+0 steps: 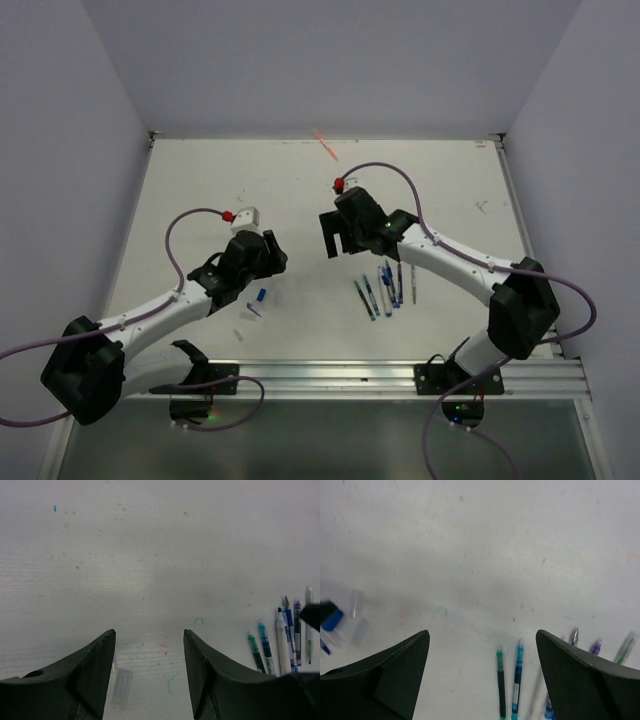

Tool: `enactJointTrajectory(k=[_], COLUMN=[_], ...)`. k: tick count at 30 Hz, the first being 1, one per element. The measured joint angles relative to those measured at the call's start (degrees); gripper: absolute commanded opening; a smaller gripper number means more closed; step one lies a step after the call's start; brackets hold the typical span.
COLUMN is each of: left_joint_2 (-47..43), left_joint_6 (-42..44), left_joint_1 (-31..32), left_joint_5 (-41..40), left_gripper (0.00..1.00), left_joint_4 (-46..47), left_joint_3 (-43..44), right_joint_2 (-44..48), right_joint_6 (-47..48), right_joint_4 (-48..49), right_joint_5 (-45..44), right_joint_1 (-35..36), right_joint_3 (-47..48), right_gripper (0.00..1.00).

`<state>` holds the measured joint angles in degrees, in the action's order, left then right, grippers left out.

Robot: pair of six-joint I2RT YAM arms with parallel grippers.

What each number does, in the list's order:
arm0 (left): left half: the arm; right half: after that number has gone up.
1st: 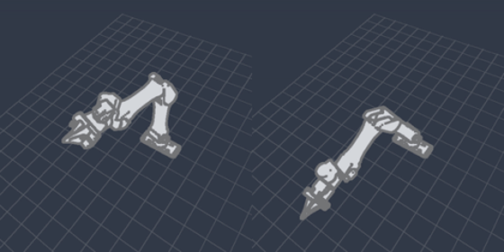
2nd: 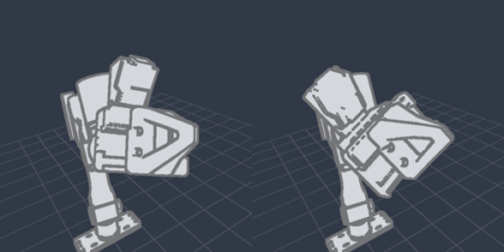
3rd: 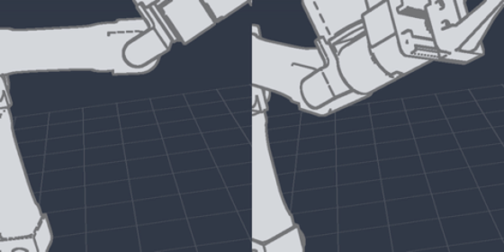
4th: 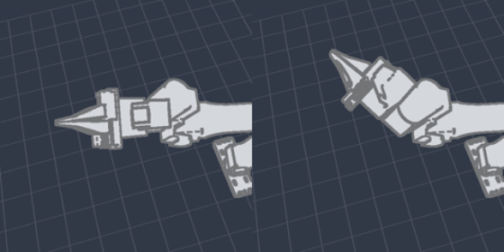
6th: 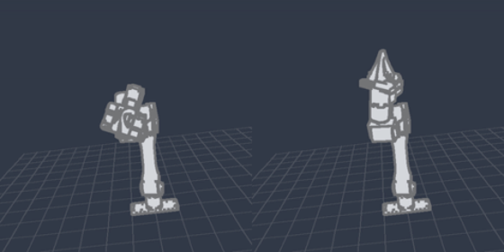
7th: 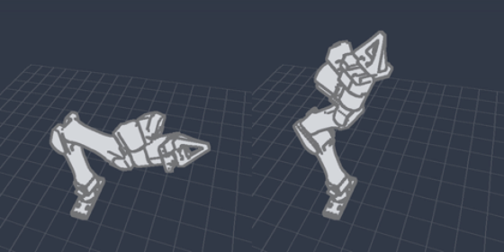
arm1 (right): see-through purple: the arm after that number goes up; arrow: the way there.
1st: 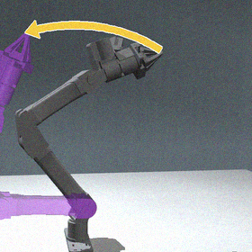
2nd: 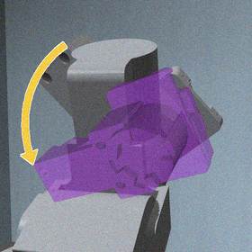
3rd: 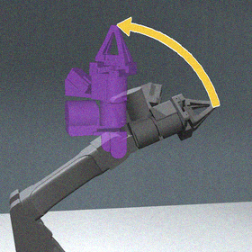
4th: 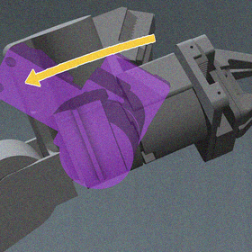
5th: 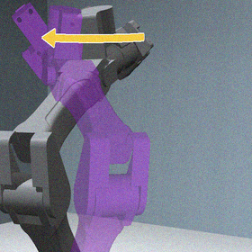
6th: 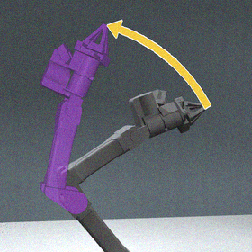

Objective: Open the pen caps

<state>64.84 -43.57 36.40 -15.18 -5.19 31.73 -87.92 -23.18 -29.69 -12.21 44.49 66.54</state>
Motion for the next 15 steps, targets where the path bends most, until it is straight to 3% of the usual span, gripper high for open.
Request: enactJointTrajectory(k=[2, 7, 15], left_joint_2=[-0.9, -2.5, -4.7], left_joint_6=[0.5, 1.2, 1.2], left_joint_1=[0.0, 0.1, 0.7], left_joint_5=[0.5, 2.1, 4.0], left_gripper=[0.65, 0.67, 0.68], left_joint_4=[0.6, 1.3, 3.7], left_joint_3=[0.7, 0.7, 0.0], right_joint_2=[-3.8, -16.8, -33.1], right_joint_6=[0.8, 4.0, 15.8], right_joint_4=[0.0, 0.5, 5.6], right_joint_5=[-2.2, -8.2, -10.4], right_joint_1=[-1.4, -4.5, -8.2], right_joint_3=[6.5, 21.9, 36.7], right_gripper=[0.94, 0.98, 0.98])
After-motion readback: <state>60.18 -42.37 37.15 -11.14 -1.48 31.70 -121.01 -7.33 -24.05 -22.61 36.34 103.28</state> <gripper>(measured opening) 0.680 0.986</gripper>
